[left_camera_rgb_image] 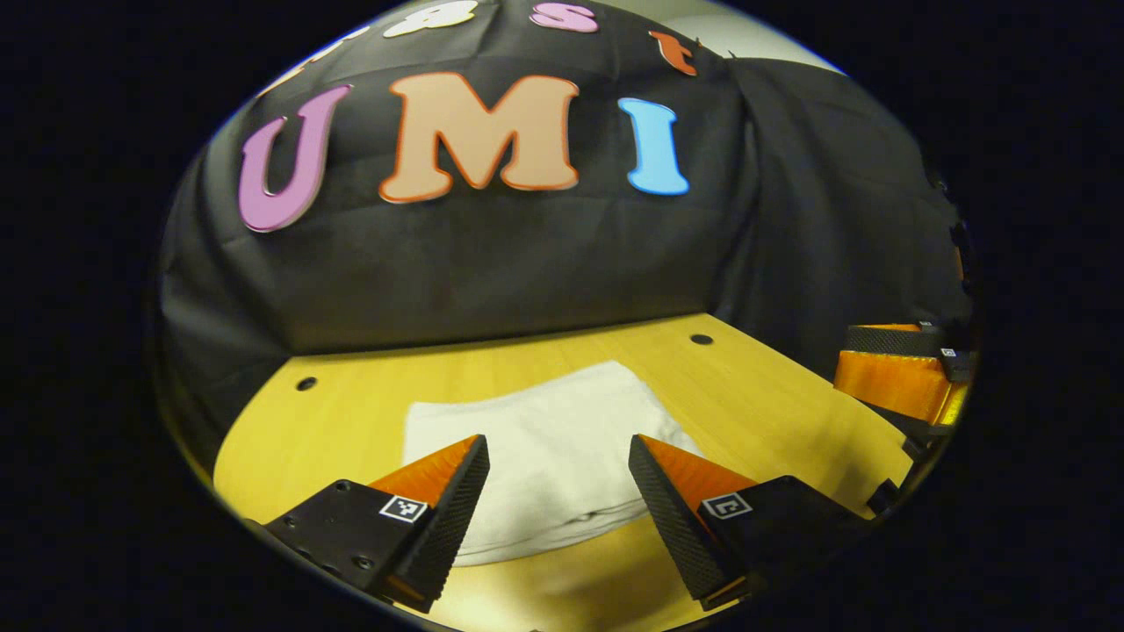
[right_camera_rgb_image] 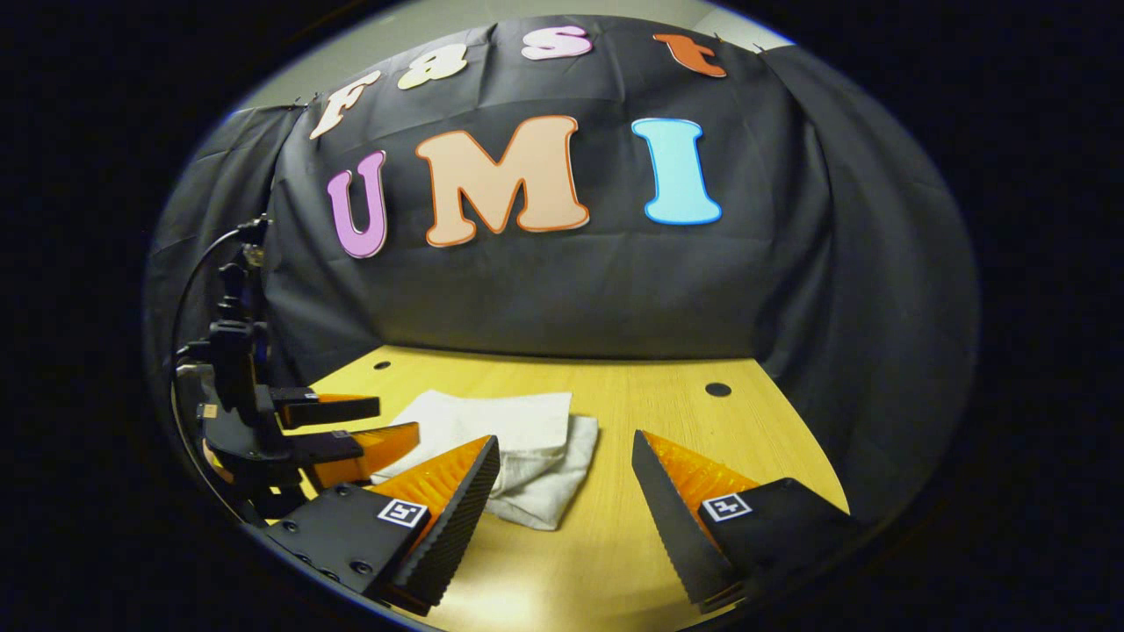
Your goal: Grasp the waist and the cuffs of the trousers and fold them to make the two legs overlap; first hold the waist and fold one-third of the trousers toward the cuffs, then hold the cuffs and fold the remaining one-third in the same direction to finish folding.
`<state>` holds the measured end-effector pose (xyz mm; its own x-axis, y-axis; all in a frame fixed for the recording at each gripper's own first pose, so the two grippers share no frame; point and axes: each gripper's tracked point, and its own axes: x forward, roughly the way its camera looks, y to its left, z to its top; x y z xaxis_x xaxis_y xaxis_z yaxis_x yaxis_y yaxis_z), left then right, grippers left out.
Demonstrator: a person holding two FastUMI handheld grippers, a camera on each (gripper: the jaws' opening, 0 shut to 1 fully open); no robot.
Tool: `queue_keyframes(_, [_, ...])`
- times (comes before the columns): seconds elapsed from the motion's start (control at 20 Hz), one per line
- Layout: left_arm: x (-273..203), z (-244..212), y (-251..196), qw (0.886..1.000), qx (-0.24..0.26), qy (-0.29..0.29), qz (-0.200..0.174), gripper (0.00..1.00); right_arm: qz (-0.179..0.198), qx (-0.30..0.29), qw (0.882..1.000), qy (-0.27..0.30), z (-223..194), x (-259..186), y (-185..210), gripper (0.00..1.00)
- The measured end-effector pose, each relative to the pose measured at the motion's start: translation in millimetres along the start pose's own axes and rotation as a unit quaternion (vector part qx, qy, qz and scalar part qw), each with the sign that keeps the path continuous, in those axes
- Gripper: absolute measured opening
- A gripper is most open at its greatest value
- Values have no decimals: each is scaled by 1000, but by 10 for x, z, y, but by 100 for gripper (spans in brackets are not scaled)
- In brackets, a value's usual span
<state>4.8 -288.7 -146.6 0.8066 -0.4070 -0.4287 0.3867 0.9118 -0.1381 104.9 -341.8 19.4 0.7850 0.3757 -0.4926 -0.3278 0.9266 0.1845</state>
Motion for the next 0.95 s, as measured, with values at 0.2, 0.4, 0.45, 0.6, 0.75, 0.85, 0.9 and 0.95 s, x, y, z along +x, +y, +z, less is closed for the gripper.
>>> queue_keyframes(0.2, [-308, 432, 660, 997, 6, -49, 55, 96, 17, -8, 999, -39, 346, -6, 385, 95])
queue_keyframes(0.4, [-572, 719, 1098, 991, 0, -89, 101, 96, 13, -17, 996, -90, 752, -61, 635, 97])
queue_keyframes(0.45, [-638, 785, 1185, 989, 0, -97, 112, 96, 10, -17, 994, -104, 856, -81, 689, 97])
queue_keyframes(0.6, [-825, 895, 1372, 985, -3, -113, 133, 99, -1, -15, 991, -136, 1084, -140, 781, 96])
queue_keyframes(0.75, [-937, 983, 1503, 982, 1, -126, 140, 96, -5, -2, 990, -143, 1186, -150, 845, 96])
queue_keyframes(0.85, [-1011, 1031, 1566, 981, 1, -132, 144, 96, -12, 0, 989, -148, 1236, -160, 835, 97])
queue_keyframes(0.9, [-1035, 1044, 1579, 980, 1, -133, 146, 96, -14, 0, 989, -149, 1246, -175, 837, 96])
queue_keyframes(0.95, [-1055, 1048, 1590, 980, 1, -135, 148, 96, -15, -2, 988, -152, 1269, -193, 844, 96])
